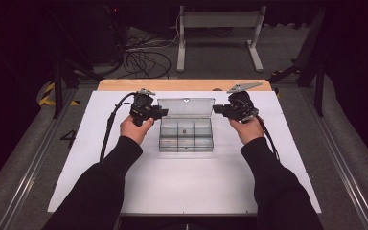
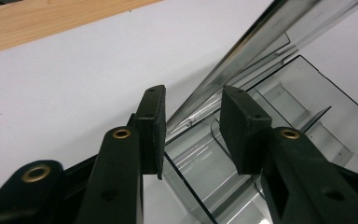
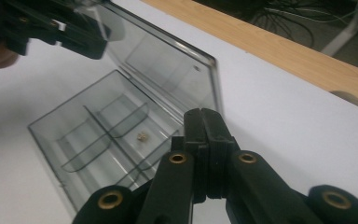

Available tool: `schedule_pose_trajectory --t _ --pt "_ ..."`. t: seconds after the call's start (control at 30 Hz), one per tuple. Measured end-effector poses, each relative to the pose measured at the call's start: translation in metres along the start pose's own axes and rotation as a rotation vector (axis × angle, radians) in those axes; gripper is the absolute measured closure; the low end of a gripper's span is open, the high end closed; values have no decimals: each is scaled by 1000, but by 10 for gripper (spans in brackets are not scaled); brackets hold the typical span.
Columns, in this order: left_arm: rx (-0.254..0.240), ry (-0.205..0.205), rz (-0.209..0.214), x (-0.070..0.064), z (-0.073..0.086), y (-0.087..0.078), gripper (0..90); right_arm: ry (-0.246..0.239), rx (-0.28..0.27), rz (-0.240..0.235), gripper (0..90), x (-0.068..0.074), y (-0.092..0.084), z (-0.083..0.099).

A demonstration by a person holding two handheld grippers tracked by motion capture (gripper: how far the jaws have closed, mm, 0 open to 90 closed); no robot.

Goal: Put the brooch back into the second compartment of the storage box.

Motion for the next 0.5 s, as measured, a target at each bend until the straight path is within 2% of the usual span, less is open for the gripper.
schedule_pose_trajectory --t 0.13,0.27,0.5 --pt "5 4 2 0 1 -1 616 -19 -3 1 900 6 1 -4" --pt "0 8 2 0 0 -2 616 -12 -23 -2 900 7 -1 -8" --pt "-14 22 -6 -4 -1 -7 579 -7 -26 6 900 7 -3 -11"
Point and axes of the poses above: each handheld gripper's, and its own axes: y roughly forward along the jaws, z roughly out of its underside, x roughly to its left, the point moved 10 cm from there along y, roughly forward along the jaws, and after that the axes turned 6 degrees about x, right-handed, at the moved point
